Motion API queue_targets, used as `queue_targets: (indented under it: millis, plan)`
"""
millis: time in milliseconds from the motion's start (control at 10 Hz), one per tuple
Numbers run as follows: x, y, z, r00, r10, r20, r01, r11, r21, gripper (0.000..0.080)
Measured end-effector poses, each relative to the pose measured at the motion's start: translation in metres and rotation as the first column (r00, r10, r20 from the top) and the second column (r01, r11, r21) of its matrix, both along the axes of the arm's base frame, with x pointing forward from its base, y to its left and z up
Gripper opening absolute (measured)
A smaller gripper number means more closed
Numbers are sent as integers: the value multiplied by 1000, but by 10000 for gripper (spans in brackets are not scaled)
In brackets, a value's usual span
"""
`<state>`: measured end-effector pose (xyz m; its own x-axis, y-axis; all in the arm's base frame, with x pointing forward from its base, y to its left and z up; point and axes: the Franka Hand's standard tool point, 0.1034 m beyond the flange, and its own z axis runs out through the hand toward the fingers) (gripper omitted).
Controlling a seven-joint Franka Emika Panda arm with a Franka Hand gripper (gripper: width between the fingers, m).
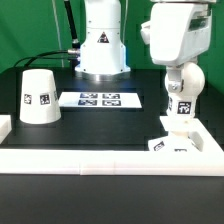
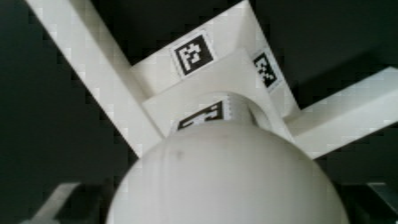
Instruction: Assemble lamp
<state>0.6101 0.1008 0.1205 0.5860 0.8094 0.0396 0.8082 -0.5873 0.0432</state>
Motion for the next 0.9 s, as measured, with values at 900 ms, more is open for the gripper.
queue_targets:
  millis: [900]
  plan:
    - [1, 2, 2, 637, -771, -20, 771, 636, 44, 579]
